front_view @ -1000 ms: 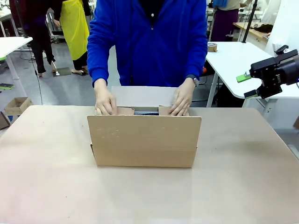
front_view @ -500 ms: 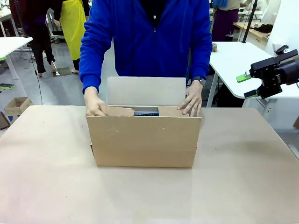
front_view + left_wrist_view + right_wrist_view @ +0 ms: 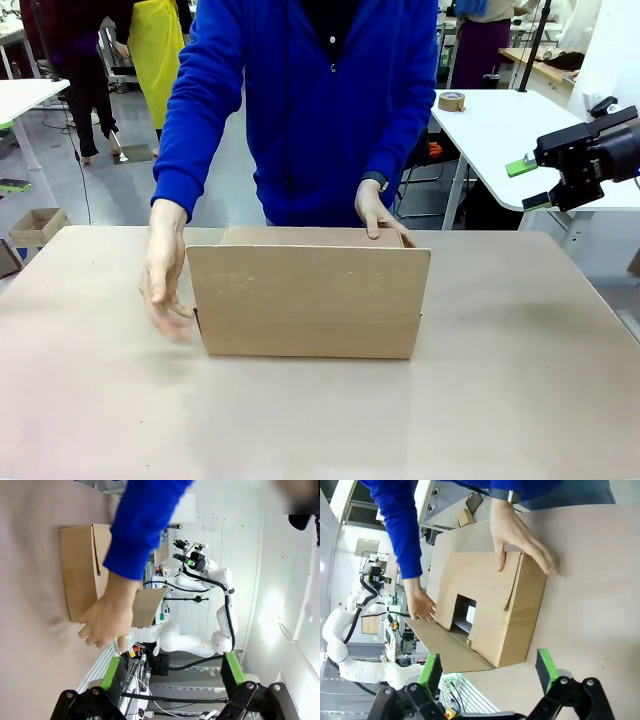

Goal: Pack the gift set into the box.
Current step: Press and hold the closed box until the human finishes sealing it.

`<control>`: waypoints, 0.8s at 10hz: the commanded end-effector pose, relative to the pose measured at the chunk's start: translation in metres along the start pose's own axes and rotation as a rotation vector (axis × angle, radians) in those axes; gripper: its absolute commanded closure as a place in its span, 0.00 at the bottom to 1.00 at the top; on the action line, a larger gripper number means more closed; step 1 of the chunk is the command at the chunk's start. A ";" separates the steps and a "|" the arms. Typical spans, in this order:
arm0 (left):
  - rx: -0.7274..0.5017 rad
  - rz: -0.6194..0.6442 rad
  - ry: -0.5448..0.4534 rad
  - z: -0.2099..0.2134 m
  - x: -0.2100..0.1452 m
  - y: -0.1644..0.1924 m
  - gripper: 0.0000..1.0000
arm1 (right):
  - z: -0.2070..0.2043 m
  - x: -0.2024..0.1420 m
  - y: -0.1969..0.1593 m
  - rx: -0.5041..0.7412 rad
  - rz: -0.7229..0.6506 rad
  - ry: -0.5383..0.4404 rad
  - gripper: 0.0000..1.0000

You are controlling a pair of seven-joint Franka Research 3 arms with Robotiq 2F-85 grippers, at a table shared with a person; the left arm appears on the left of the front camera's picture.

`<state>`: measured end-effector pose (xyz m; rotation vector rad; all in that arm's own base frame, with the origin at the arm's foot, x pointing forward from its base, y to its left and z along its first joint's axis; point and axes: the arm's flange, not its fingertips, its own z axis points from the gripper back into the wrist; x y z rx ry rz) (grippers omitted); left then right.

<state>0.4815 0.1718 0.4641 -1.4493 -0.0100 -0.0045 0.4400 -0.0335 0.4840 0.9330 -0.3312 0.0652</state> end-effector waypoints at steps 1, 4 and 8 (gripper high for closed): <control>-0.001 -0.009 0.001 -0.002 -0.005 -0.001 0.00 | 0.000 -0.002 -0.003 -0.003 0.024 0.004 0.00; -0.001 -0.009 0.001 -0.002 -0.005 -0.001 0.00 | 0.000 -0.002 -0.003 -0.003 0.024 0.004 0.00; -0.001 -0.009 0.001 -0.002 -0.005 -0.001 0.00 | 0.000 -0.002 -0.003 -0.003 0.024 0.004 0.00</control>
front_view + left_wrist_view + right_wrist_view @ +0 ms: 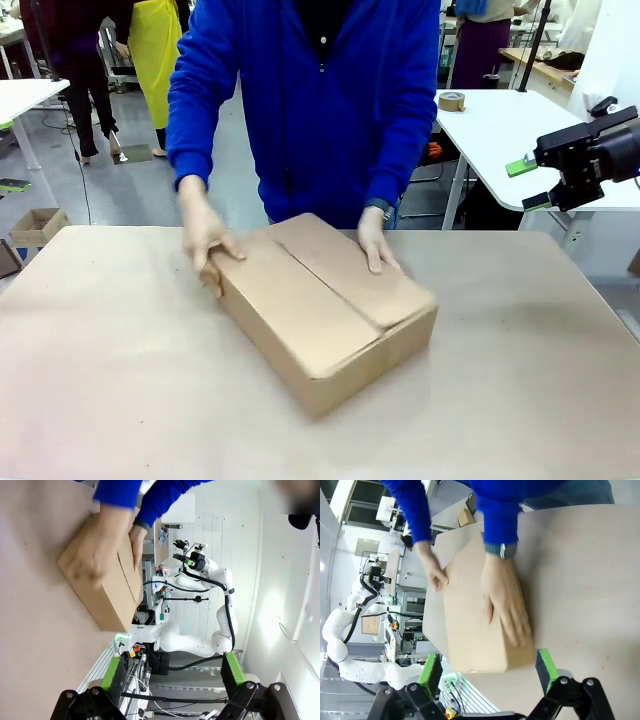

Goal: Pack the gift set into the box.
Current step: Press and hold the closed box until the human finishes sealing it.

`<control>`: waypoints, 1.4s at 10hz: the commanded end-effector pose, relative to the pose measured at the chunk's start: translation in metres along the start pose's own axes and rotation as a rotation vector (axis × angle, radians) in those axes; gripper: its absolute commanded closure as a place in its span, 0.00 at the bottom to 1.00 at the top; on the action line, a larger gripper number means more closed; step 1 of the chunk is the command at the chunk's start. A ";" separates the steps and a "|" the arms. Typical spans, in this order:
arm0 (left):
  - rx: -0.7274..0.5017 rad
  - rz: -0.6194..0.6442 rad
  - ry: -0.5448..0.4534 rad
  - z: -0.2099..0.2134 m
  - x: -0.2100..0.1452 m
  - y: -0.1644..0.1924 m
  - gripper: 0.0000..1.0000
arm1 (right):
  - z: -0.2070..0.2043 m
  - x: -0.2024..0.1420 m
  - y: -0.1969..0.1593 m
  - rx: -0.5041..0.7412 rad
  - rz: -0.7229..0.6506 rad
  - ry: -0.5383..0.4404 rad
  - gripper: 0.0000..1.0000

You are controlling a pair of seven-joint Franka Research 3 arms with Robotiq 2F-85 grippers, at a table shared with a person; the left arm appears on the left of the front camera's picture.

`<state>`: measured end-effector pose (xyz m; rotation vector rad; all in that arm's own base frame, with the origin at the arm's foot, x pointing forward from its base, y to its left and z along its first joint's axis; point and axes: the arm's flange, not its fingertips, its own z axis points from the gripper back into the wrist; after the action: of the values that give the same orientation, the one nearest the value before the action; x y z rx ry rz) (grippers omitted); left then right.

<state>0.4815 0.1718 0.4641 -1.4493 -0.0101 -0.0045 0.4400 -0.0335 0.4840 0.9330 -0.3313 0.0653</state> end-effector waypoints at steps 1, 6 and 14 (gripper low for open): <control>-0.001 -0.009 0.001 -0.002 -0.005 -0.001 0.00 | 0.000 -0.002 -0.003 -0.003 0.024 0.004 0.00; -0.001 -0.009 0.001 -0.002 -0.005 -0.001 0.00 | 0.000 -0.002 -0.003 -0.003 0.024 0.004 0.00; 0.099 -0.961 0.155 -0.222 0.003 -0.007 0.00 | -0.180 0.004 0.120 0.626 1.300 0.052 0.00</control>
<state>0.5069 -0.0413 0.4700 -1.2306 -0.2947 -0.7318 0.4526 0.1835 0.5018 0.8724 -0.4869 0.8551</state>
